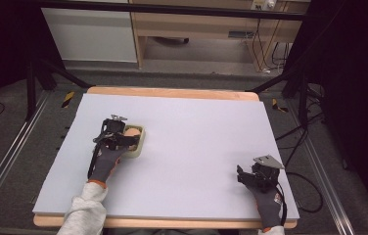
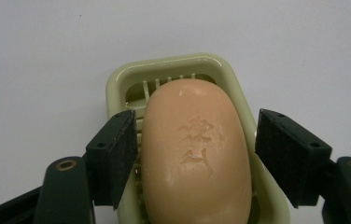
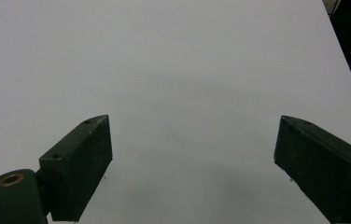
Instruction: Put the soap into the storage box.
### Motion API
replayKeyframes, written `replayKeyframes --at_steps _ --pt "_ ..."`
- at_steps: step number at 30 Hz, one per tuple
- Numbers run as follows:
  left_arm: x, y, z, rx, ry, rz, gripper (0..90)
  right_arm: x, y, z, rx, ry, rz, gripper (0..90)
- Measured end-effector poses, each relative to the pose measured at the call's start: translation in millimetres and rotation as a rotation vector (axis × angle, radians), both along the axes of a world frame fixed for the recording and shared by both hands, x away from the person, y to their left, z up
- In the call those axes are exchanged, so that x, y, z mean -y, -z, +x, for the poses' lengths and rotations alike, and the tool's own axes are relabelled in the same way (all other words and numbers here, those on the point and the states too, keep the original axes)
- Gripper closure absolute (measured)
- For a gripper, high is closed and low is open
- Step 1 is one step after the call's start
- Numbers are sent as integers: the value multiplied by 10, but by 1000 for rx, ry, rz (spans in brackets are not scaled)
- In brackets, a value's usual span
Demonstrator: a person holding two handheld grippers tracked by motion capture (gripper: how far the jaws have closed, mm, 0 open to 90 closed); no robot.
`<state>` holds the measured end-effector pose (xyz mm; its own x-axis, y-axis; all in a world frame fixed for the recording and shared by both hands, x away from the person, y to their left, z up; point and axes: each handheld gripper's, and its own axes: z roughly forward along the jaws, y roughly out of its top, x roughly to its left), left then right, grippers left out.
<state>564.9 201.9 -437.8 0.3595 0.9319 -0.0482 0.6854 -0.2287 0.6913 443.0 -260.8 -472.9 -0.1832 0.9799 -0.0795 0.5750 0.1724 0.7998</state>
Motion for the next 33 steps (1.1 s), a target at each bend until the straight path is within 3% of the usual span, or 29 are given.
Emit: replayKeyframes --at_steps 12,20,25,28,33 --pt "-60 -176 -167 73 17 -24 294 7 -4 -8 8 4 -1 116" --pt "-151 -239 -419 129 43 -40 309 17 -4 -10 9 9 -4 113" --pt "-226 -227 -566 162 52 -21 309 28 -8 -17 9 22 3 104" --pt "-288 -204 -628 172 39 -39 309 38 -8 -17 13 29 0 97" --pt "-379 -108 -761 186 30 -21 310 44 -6 -18 15 34 -4 94"
